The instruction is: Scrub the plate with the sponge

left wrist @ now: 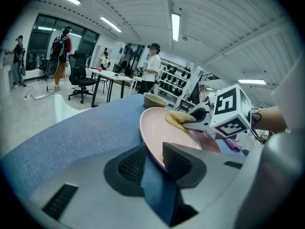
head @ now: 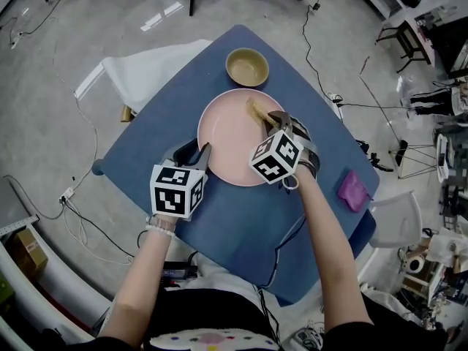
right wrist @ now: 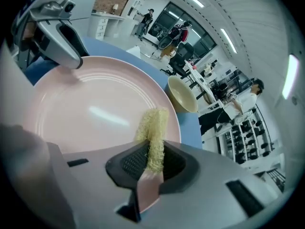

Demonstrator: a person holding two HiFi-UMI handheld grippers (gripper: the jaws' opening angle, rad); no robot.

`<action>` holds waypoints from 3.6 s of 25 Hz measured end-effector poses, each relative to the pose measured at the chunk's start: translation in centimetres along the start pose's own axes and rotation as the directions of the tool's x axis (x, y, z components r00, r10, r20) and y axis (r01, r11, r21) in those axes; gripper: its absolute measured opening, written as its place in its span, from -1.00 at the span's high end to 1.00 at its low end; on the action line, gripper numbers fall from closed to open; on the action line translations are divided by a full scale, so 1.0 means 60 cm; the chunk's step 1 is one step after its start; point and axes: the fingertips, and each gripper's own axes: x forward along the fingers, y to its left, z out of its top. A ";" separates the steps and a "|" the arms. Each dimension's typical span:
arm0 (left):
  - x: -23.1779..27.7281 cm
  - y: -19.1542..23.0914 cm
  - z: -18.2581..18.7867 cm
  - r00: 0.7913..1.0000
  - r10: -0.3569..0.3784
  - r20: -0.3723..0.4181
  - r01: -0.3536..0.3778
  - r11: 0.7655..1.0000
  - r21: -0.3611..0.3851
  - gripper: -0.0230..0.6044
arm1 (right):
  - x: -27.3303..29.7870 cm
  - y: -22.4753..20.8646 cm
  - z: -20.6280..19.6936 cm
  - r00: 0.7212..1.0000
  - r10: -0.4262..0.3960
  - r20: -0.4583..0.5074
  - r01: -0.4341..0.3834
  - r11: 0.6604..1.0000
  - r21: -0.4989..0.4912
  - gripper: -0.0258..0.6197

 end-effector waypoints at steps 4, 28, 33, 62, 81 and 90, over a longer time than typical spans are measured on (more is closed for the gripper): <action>0.001 0.000 -0.001 1.000 0.000 0.000 0.000 1.000 -0.001 0.54 | -0.006 -0.003 -0.030 0.998 -0.013 -0.061 0.011 0.999 -0.030 0.74; 0.002 0.001 0.002 1.000 0.008 0.002 -0.008 1.000 0.006 0.54 | -0.141 0.221 0.020 0.834 0.548 0.060 -0.544 0.836 -0.076 0.74; 0.003 0.001 0.003 1.000 0.008 0.003 -0.008 1.000 0.009 0.55 | -0.136 0.233 0.051 0.822 0.558 0.113 -0.555 0.830 -0.063 0.74; -0.037 -0.001 0.028 0.999 0.037 0.032 -0.041 0.990 0.135 0.68 | -0.149 -0.007 -0.031 0.974 -0.131 0.182 0.007 0.829 0.560 0.74; -0.234 -0.108 0.135 0.960 -0.126 0.250 0.033 0.938 0.344 0.89 | -0.420 0.062 0.044 0.835 -0.329 0.442 -0.099 0.699 0.708 0.74; -0.269 -0.129 0.138 0.950 -0.171 0.262 0.071 0.934 0.350 0.89 | -0.475 0.062 0.042 0.813 -0.364 0.454 -0.106 0.674 0.731 0.75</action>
